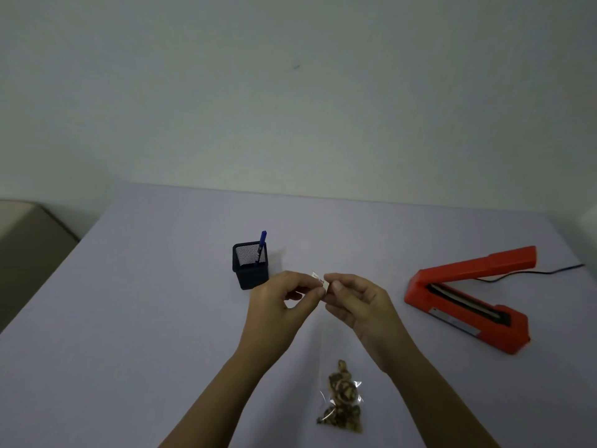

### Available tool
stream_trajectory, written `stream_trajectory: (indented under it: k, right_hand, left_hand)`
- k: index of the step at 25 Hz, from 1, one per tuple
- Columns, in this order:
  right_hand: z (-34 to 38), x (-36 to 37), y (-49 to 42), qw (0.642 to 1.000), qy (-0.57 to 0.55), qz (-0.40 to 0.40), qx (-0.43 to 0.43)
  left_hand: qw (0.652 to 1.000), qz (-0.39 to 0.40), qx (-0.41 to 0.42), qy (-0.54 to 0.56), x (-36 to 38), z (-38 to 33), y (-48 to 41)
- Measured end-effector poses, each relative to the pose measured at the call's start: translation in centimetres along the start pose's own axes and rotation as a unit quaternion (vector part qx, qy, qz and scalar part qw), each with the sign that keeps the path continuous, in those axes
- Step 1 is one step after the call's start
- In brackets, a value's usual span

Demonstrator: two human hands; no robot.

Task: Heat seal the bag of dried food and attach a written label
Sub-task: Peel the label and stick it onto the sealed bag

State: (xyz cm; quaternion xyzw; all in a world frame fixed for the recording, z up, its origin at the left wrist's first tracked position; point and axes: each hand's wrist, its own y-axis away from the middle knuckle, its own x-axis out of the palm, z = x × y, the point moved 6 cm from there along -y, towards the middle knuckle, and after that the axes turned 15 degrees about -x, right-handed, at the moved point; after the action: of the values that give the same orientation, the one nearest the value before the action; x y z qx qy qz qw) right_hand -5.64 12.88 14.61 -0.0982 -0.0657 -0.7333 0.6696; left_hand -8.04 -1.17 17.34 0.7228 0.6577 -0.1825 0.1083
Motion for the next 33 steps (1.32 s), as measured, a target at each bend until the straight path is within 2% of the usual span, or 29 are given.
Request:
stream_trajectory:
  k: [16,23,33]
  right_hand:
    - [1.4,0.3,-0.3,0.999,0.022,0.034,-0.017]
    - [2.3,0.6,-0.7,0.991,0.105,0.050,-0.062]
    - [3.7,1.6,-0.3,0.961,0.215,0.112,-0.134]
  left_hand:
    - [0.999,0.017,-0.018,0.042,-0.5,-0.2,-0.1]
    - [0.995,0.040,-0.056,0.067,-0.5,0.3,-0.1]
    - [0.977,0.070,-0.135,0.150,-0.8,0.5,0.5]
